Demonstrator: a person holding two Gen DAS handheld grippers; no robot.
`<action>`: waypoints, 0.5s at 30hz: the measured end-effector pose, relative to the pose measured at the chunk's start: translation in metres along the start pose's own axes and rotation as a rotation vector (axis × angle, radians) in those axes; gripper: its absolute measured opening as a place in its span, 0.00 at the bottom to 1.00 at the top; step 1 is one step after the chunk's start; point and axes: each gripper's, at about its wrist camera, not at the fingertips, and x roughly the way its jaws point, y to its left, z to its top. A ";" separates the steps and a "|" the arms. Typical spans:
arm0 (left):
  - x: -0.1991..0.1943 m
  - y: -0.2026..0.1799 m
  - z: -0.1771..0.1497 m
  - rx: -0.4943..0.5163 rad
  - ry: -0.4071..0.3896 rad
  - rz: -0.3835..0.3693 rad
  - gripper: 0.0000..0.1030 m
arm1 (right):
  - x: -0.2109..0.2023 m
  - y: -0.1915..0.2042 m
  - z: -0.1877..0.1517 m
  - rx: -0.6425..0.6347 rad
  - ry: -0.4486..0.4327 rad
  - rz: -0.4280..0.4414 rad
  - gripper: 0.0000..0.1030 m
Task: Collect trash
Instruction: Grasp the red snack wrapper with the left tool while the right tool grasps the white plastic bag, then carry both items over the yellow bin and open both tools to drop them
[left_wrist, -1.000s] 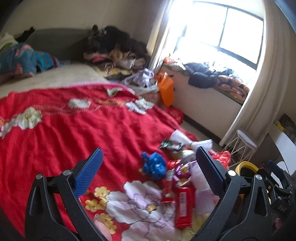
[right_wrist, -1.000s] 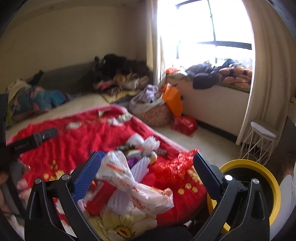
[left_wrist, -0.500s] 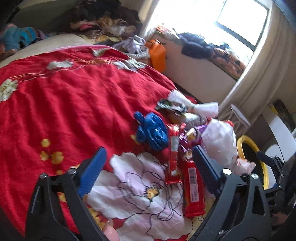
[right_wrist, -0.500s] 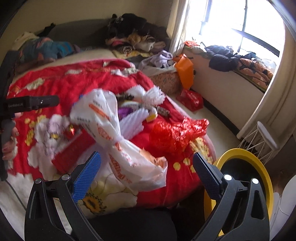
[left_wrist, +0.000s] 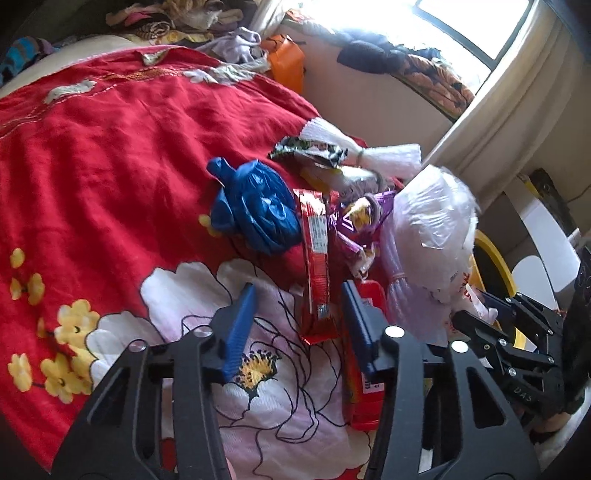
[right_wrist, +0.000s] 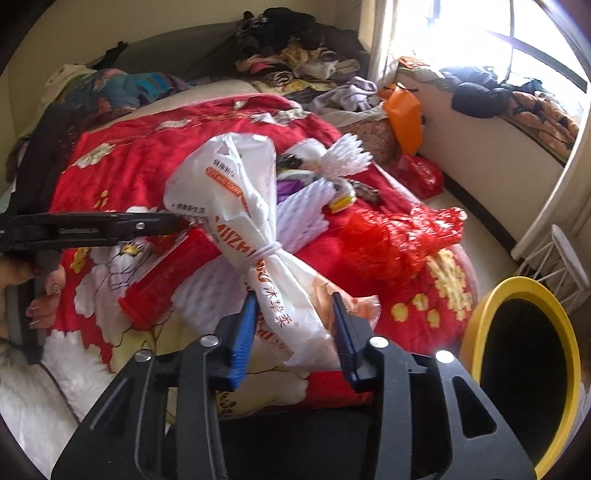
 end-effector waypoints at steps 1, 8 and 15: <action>0.001 0.000 0.000 -0.001 0.005 0.002 0.30 | 0.000 0.002 -0.001 -0.003 0.001 0.006 0.27; -0.003 -0.005 0.000 0.024 -0.011 0.002 0.12 | -0.007 0.004 -0.004 0.024 -0.034 0.040 0.20; -0.028 -0.016 0.007 0.061 -0.105 -0.023 0.10 | -0.029 0.001 -0.001 0.062 -0.108 0.052 0.19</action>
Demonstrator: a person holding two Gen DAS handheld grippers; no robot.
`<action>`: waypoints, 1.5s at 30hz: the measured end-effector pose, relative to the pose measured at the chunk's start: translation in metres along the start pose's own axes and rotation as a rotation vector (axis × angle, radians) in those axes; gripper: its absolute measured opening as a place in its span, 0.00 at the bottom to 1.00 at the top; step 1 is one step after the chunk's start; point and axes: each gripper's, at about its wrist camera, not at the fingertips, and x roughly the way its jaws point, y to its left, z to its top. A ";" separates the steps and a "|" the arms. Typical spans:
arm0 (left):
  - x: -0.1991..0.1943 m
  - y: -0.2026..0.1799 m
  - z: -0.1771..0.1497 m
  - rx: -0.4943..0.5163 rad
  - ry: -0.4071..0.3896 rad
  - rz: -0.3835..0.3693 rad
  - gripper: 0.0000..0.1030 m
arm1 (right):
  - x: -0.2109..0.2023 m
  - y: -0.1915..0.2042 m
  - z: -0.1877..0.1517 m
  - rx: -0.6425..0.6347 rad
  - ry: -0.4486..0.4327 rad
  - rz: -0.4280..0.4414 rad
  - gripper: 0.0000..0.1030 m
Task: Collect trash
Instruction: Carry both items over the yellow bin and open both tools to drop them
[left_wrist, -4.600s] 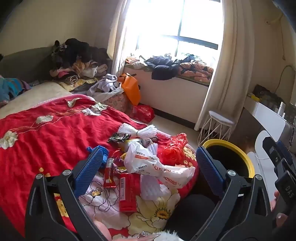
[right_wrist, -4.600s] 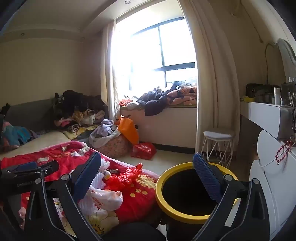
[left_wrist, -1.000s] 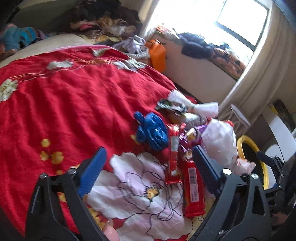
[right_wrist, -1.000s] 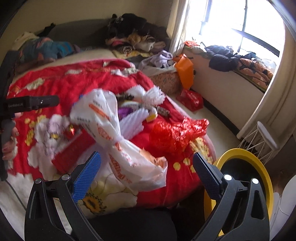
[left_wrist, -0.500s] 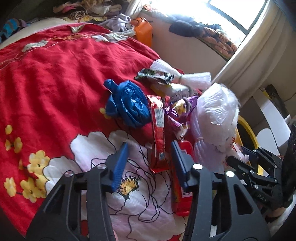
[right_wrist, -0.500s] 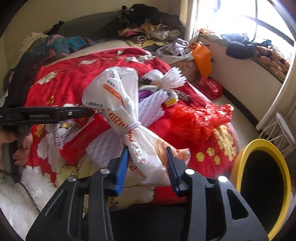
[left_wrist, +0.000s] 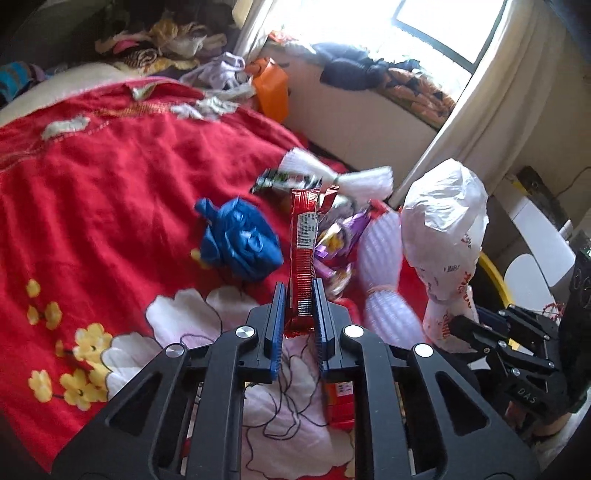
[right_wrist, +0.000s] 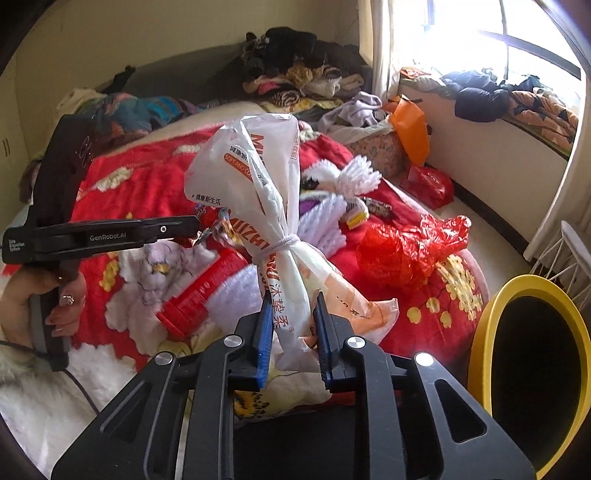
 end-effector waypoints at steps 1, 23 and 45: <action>-0.004 -0.001 0.002 0.000 -0.012 -0.003 0.09 | -0.002 -0.001 0.001 0.002 -0.008 -0.003 0.19; -0.045 -0.061 0.021 0.108 -0.109 -0.108 0.09 | -0.061 -0.024 0.014 0.176 -0.180 -0.054 0.18; -0.024 -0.127 0.009 0.238 -0.041 -0.183 0.09 | -0.105 -0.093 -0.010 0.396 -0.261 -0.201 0.18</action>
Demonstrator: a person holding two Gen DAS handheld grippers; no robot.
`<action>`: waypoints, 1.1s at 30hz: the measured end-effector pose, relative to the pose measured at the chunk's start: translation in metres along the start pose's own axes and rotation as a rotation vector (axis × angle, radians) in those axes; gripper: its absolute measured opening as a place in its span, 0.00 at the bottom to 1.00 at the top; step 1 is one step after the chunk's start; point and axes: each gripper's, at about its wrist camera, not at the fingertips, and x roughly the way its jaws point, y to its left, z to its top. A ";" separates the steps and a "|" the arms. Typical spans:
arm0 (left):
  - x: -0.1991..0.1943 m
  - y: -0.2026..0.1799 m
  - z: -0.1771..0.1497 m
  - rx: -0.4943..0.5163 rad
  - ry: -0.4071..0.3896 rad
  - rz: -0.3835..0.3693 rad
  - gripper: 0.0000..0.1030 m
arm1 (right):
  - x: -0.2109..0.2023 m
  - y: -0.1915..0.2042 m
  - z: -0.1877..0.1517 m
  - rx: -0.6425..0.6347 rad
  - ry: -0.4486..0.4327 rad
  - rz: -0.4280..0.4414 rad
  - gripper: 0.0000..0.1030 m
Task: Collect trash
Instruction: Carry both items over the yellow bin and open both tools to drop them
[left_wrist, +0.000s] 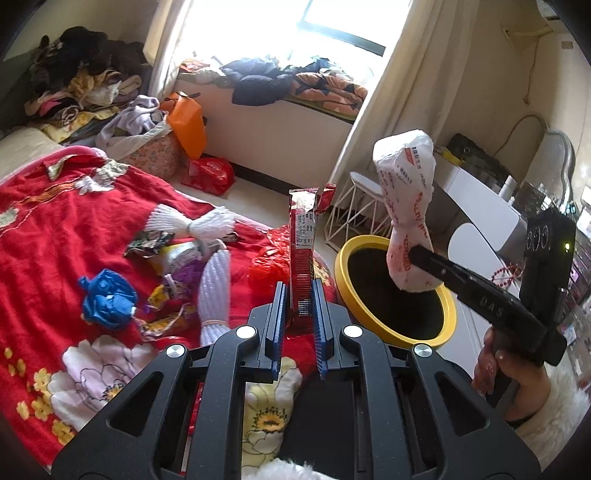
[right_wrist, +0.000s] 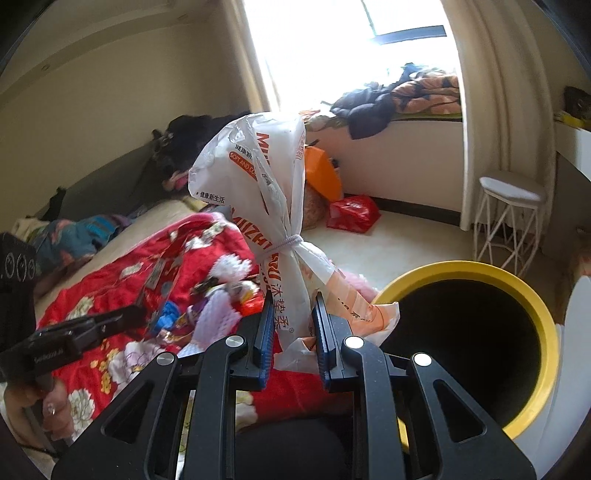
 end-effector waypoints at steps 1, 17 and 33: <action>0.002 -0.003 0.000 0.004 0.004 -0.003 0.09 | -0.001 -0.004 0.000 0.010 -0.003 -0.010 0.18; 0.032 -0.040 0.001 0.075 0.056 -0.038 0.09 | -0.013 -0.068 -0.004 0.156 -0.023 -0.135 0.18; 0.079 -0.079 0.001 0.123 0.116 -0.072 0.09 | -0.013 -0.122 -0.022 0.308 0.013 -0.272 0.18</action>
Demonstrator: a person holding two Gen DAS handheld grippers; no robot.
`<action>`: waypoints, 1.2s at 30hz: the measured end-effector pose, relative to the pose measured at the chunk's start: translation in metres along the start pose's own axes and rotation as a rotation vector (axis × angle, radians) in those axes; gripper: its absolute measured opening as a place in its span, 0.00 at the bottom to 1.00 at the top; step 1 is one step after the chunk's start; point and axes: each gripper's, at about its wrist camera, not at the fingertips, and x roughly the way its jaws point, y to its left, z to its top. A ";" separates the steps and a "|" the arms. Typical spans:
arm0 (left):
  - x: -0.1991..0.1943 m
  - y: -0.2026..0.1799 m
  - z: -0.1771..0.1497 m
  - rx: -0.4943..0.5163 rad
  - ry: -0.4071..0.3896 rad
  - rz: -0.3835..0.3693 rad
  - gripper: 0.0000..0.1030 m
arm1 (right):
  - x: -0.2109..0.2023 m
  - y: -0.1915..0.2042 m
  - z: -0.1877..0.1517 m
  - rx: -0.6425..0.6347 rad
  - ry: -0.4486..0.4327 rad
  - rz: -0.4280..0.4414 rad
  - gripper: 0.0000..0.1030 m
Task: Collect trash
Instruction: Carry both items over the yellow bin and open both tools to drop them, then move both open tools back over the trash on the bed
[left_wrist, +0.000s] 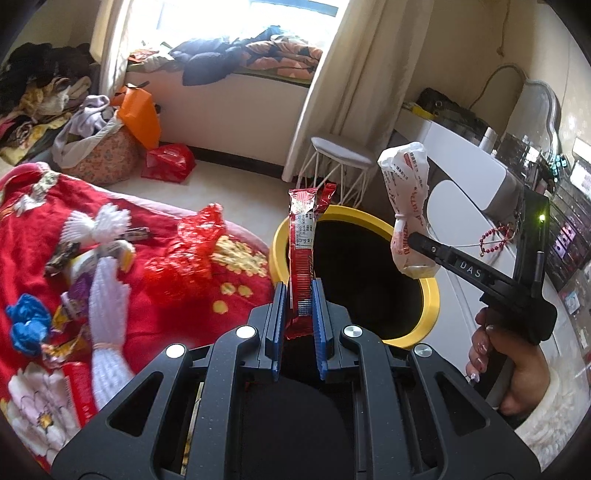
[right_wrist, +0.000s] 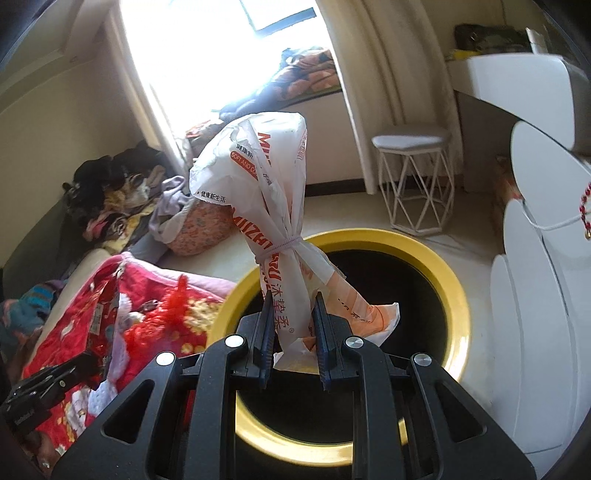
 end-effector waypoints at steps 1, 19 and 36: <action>0.005 -0.003 0.002 0.004 0.006 0.000 0.09 | 0.001 -0.002 0.000 0.007 0.004 -0.006 0.18; 0.084 -0.023 0.024 0.034 0.125 -0.029 0.35 | 0.026 -0.032 -0.006 0.112 0.088 -0.038 0.32; 0.019 0.004 0.011 -0.041 -0.043 0.074 0.90 | -0.003 -0.003 -0.004 0.005 -0.082 -0.057 0.74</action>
